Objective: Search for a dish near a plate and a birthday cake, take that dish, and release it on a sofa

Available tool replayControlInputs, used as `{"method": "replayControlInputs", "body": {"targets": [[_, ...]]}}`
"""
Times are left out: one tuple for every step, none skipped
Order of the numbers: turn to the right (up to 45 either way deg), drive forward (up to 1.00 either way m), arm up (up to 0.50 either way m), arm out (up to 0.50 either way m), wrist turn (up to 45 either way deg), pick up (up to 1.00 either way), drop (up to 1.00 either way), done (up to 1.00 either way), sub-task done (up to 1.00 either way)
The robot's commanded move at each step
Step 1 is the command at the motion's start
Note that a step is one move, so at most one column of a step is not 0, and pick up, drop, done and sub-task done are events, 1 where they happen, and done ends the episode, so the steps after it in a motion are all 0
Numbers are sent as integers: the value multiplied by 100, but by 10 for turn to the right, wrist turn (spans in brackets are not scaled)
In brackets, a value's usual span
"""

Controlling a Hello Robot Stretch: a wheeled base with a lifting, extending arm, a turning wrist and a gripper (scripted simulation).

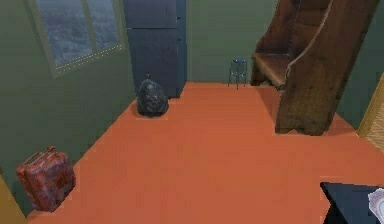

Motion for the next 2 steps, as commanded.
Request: {"method": "replayControlInputs", "body": {"targets": [[0, 0, 0, 0, -450, 0, 0, 0, 0], [0, 0, 0, 0, -90, 0, 0, 0, 0]]}}
